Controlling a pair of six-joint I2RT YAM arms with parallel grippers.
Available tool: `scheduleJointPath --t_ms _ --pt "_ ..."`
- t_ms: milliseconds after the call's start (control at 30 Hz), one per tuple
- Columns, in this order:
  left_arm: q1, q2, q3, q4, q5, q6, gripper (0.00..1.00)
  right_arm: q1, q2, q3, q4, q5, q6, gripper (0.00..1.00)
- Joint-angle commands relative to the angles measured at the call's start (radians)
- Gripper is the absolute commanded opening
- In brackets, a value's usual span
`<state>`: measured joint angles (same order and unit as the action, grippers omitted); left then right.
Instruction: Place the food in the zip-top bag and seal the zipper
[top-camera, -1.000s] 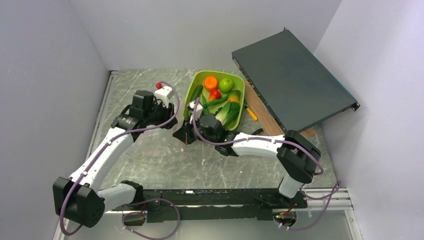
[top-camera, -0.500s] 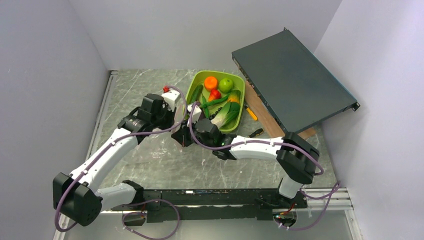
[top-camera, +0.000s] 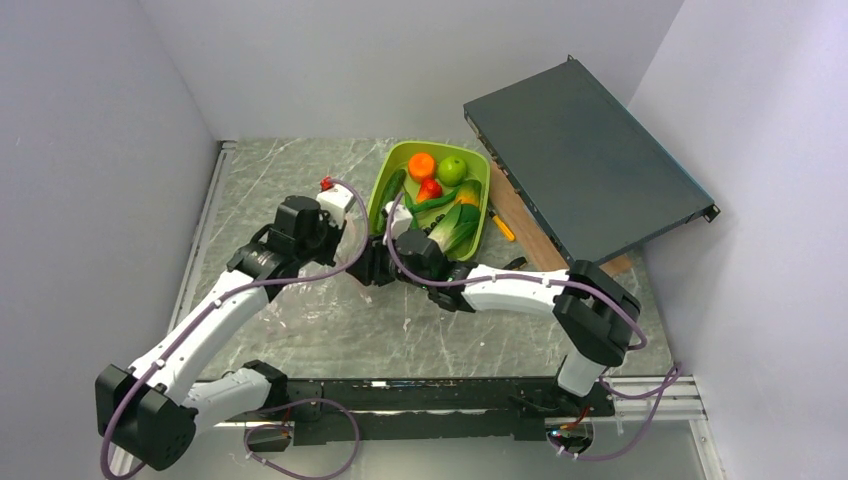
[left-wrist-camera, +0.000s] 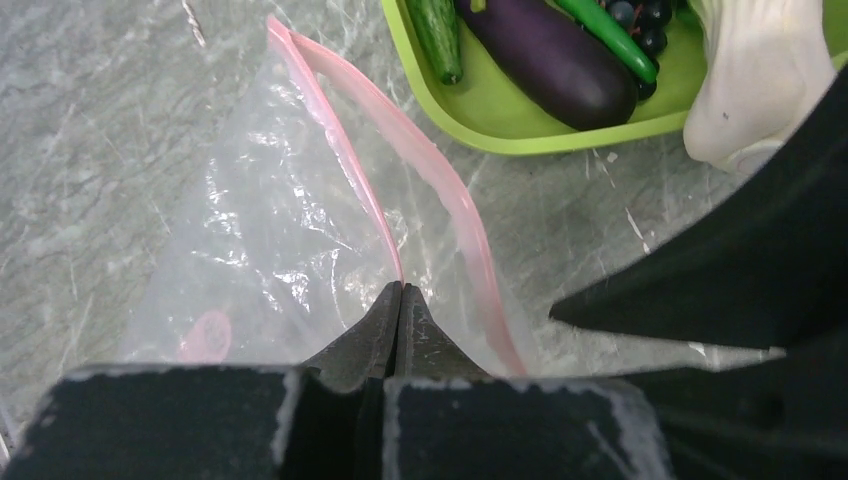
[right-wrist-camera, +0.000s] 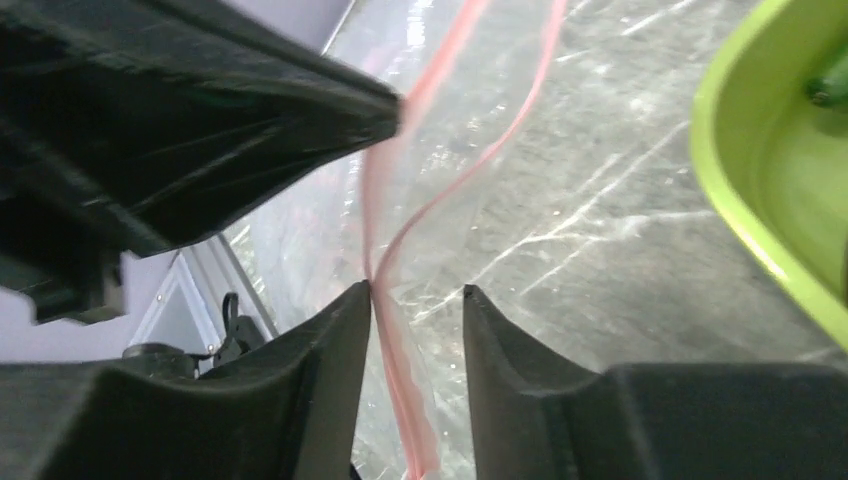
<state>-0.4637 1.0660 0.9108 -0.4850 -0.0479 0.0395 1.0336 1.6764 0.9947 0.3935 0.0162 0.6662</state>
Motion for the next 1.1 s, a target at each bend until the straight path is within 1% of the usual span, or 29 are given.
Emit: scheduleJointPath --t_ms 0,100,267,367,433,533,600,767,800,833,867,900,933,967,1067 --pt "0.002 -0.032 0.009 0.04 -0.029 0.007 0.0 -0.055 -0.054 0.052 -0.064 -0.001 0.057 0.45" --pt "0.001 -0.033 0.017 0.037 -0.011 0.007 0.0 -0.082 -0.023 0.11 -0.107 -0.035 0.04 0.46" --pt "0.001 -0.062 0.01 0.037 -0.015 0.003 0.0 -0.093 0.05 0.195 -0.139 -0.047 0.027 0.46" --pt "0.001 -0.061 0.008 0.046 -0.003 0.006 0.0 -0.089 0.052 0.195 -0.107 -0.074 0.023 0.46" --pt "0.001 -0.046 0.019 0.028 0.004 0.0 0.0 -0.087 0.042 0.189 -0.109 -0.056 0.041 0.48" --pt "0.002 -0.049 0.021 0.03 0.011 -0.001 0.0 -0.087 0.062 0.242 -0.197 -0.023 0.066 0.49" --pt "0.002 -0.057 0.018 0.035 0.008 -0.003 0.0 -0.086 0.087 0.267 -0.217 -0.017 0.084 0.49" --pt "0.0 -0.065 0.011 0.04 0.002 -0.013 0.0 -0.061 0.143 0.314 -0.258 0.055 0.152 0.46" --pt "-0.001 -0.066 0.01 0.04 0.0 -0.015 0.0 -0.054 0.151 0.322 -0.259 0.06 0.152 0.43" --pt "-0.002 -0.064 0.009 0.04 -0.003 -0.017 0.0 -0.048 0.156 0.327 -0.257 0.065 0.151 0.38" --pt "-0.004 -0.062 0.009 0.04 -0.006 -0.018 0.0 -0.043 0.158 0.329 -0.253 0.066 0.15 0.29" --pt "-0.007 -0.058 0.009 0.04 -0.011 -0.019 0.0 -0.041 0.159 0.327 -0.241 0.061 0.152 0.16" --pt "-0.01 -0.054 0.009 0.038 -0.02 -0.019 0.0 -0.039 0.151 0.321 -0.231 0.06 0.154 0.06" --pt "-0.013 -0.048 0.01 0.035 -0.032 -0.022 0.0 -0.037 0.141 0.311 -0.216 0.06 0.162 0.0" --pt "-0.023 -0.023 0.024 0.017 -0.074 -0.032 0.0 -0.032 0.101 0.264 -0.166 0.058 0.191 0.0"
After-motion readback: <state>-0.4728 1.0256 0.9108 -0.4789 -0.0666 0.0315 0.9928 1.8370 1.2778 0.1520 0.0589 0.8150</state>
